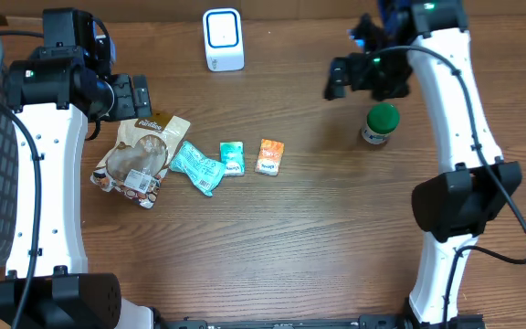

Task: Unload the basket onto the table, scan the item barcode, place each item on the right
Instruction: 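Open the right gripper and move it over the orange box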

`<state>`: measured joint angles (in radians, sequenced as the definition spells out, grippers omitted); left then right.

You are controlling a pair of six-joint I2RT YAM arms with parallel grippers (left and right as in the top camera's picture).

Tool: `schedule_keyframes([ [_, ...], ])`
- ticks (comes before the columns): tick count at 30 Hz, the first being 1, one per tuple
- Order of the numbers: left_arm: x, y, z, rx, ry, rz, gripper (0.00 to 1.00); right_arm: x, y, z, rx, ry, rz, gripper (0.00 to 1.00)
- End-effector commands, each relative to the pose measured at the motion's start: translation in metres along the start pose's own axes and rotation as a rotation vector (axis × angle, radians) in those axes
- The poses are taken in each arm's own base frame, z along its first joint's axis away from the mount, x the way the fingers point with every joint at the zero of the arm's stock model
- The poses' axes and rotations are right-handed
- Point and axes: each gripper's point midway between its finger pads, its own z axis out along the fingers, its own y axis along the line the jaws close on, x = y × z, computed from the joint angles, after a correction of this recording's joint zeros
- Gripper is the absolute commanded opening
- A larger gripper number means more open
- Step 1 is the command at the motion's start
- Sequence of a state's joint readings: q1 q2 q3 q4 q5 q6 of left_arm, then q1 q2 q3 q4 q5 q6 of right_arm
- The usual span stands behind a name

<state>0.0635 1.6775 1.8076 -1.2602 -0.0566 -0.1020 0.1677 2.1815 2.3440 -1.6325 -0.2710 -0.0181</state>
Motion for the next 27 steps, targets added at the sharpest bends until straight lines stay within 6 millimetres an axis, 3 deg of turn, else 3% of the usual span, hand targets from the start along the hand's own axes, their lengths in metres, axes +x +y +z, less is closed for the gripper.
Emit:
schedule_keyframes([
  [1,-0.004,0.0,-0.008,0.007,-0.026,-0.013,1.0,0.008,0.033,0.009,-0.104,0.03,-0.016,1.0],
  [3,-0.004,0.0,-0.008,0.007,-0.026,-0.013,1.0,0.012,0.039,0.016,-0.103,0.052,-0.027,0.95],
  [6,-0.004,0.0,-0.008,0.007,-0.025,-0.013,1.0,0.019,0.045,0.025,-0.106,0.081,-0.034,0.75],
  [14,-0.004,0.0,-0.008,0.007,-0.026,-0.013,0.99,0.036,0.068,0.07,-0.097,0.158,0.054,0.55],
  [24,-0.004,0.0,-0.008,0.007,-0.026,-0.013,1.0,0.023,0.12,0.123,-0.137,0.061,0.155,0.28],
  [27,-0.004,0.0,-0.008,0.007,-0.026,-0.013,1.0,0.024,0.127,0.143,-0.095,0.024,0.22,0.18],
])
